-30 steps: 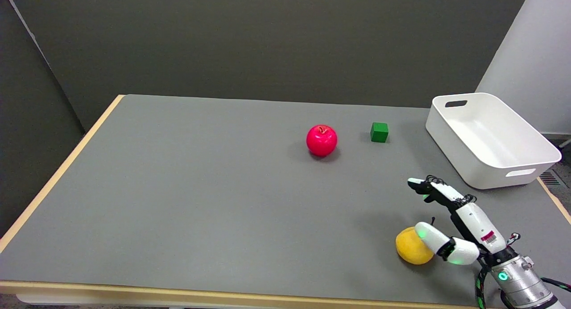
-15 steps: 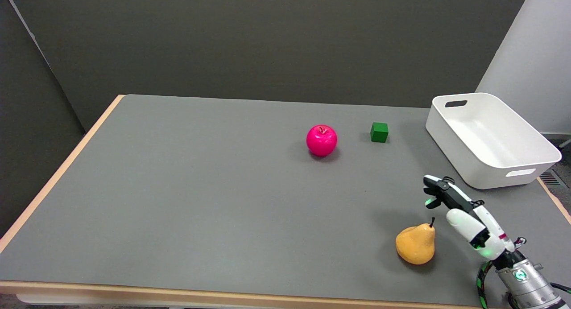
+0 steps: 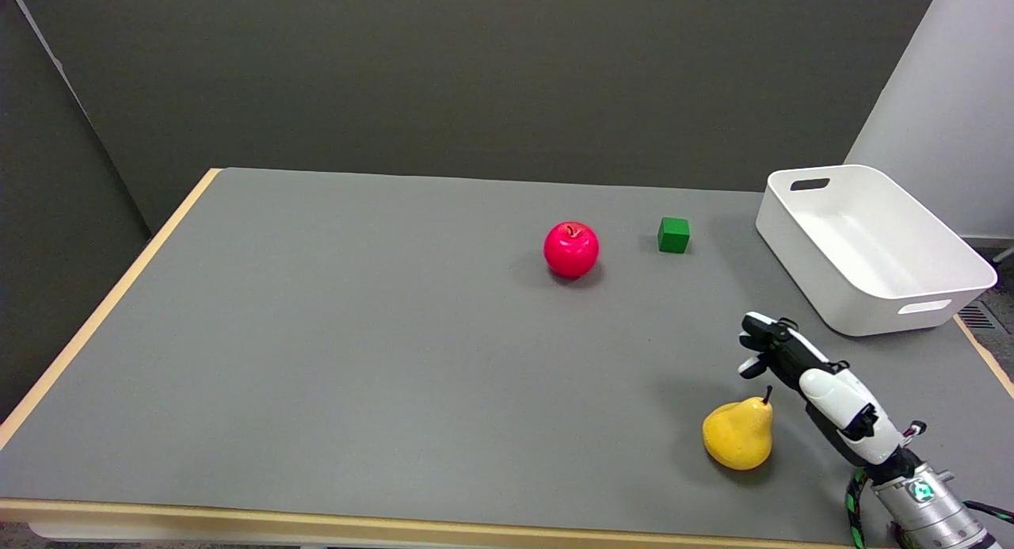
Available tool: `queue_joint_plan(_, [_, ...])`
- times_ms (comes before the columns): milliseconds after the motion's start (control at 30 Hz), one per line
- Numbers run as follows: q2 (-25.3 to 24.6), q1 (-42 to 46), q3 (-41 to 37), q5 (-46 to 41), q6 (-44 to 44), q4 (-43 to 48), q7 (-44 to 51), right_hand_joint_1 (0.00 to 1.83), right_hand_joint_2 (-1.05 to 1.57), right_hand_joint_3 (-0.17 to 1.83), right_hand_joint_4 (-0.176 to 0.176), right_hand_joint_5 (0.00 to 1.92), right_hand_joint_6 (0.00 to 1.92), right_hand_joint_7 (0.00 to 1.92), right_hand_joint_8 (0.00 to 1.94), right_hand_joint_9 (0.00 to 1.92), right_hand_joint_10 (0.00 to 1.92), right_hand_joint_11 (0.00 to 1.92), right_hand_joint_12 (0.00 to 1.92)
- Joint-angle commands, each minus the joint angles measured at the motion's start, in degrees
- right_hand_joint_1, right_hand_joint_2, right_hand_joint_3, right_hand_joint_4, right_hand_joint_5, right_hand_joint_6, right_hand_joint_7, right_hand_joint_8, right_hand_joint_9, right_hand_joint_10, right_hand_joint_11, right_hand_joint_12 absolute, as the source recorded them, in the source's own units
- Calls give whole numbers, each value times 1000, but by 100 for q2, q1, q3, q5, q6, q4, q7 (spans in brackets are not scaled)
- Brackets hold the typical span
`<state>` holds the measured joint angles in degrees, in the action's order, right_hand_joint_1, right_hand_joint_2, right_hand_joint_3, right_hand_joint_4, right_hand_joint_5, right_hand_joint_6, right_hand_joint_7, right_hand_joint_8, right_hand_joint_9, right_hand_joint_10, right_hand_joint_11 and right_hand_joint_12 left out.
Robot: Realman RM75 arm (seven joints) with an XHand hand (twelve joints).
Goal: Pick up the yellow pear.
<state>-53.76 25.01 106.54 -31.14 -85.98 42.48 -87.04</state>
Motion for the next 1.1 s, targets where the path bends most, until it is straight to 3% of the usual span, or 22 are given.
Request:
queue_joint_plan(33, [-220,-118,108,735,275,-95,-617,59,659,769,-93,102,338,92,315,28,745,166,1403])
queue_joint_plan(733, [-298,-268,174,1035,422,-68,-569,79,624,843,-90,92,331,102,272,34,718,134,1391])
queue_joint_plan(833, [-332,-302,145,1016,448,-68,-569,219,712,771,-88,140,359,159,335,125,810,234,1427])
queue_joint_plan(867, [-332,-323,142,1017,448,-68,-569,228,682,849,-91,147,383,168,365,153,805,249,1440])
queue_joint_plan(900, [-332,-342,137,1030,448,-68,-566,245,657,919,-92,162,415,190,401,188,813,273,1464])
queue_joint_plan(967, [-324,-384,137,1035,448,-68,-553,440,751,828,-91,298,575,435,557,367,1055,471,1653])
queue_joint_plan(1033, [-316,-406,131,1043,422,-68,-473,583,785,857,-110,445,1017,628,835,541,1196,494,1811])
queue_joint_plan(1100, [-313,-432,121,1032,408,-47,-308,641,793,867,-117,481,1162,686,934,598,1242,469,1886])
